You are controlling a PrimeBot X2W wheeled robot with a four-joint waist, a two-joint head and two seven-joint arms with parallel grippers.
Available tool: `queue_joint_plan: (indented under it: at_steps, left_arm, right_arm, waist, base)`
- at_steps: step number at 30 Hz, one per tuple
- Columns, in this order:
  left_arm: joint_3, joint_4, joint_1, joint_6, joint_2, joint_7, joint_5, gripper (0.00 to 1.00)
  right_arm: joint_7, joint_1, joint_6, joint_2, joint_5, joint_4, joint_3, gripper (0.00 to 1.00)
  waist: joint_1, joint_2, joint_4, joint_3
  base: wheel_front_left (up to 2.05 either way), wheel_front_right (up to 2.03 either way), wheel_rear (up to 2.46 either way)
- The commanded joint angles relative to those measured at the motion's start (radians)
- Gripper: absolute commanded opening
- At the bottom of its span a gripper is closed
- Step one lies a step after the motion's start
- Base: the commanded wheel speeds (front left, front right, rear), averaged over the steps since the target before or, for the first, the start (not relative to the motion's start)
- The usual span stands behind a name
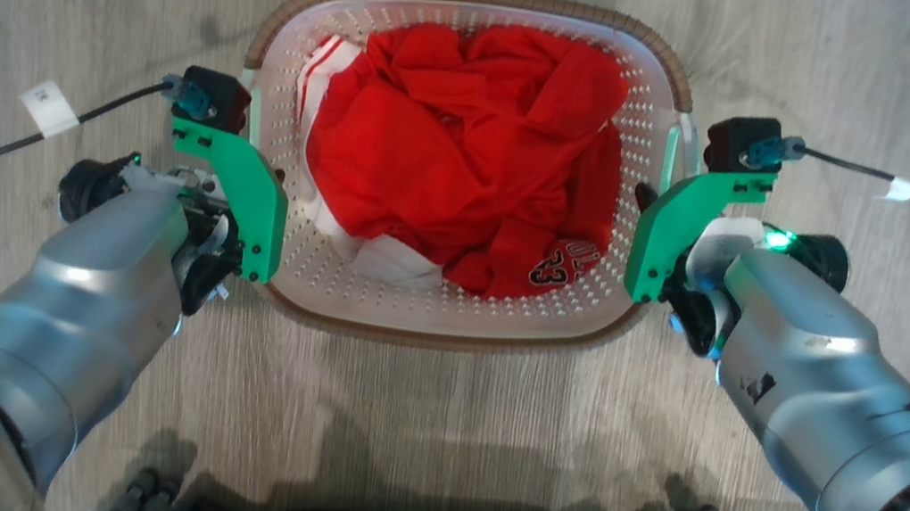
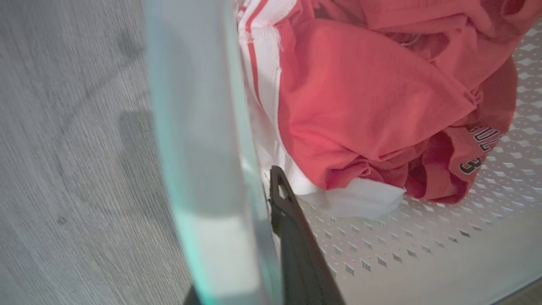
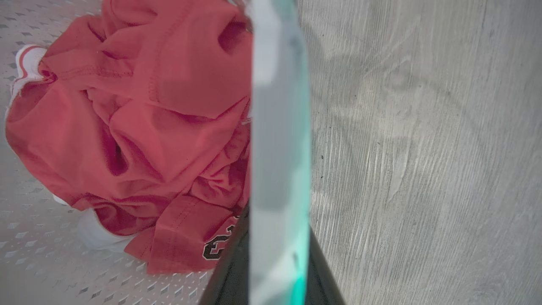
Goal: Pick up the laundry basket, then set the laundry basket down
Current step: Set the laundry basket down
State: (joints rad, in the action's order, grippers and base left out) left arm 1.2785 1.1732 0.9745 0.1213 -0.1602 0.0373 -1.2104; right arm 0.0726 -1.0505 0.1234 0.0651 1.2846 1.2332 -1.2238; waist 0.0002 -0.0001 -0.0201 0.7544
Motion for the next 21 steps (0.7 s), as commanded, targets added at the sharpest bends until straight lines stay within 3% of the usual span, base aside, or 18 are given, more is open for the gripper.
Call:
queue_joint_plan:
  at_steps: [1, 21]
  left_arm:
    - [-0.011, -0.016, 0.007, 0.009, -0.020, 0.006, -0.002, 0.00]
    - [-0.003, 0.016, 0.076, 0.009, -0.013, -0.062, 0.046, 0.00]
  right_arm:
    - [0.027, 0.008, 0.007, -0.015, -0.005, -0.007, -0.004, 0.00]
    - [0.027, -0.030, 0.007, -0.015, 0.023, -0.027, -0.027, 0.00]
  waist:
    - [-0.0002, 0.0001, 0.008, 0.037]
    - [-0.0002, 0.0001, 0.007, 0.136]
  base:
    - [0.00, 0.00, 0.00]
    - [0.00, 0.00, 0.00]
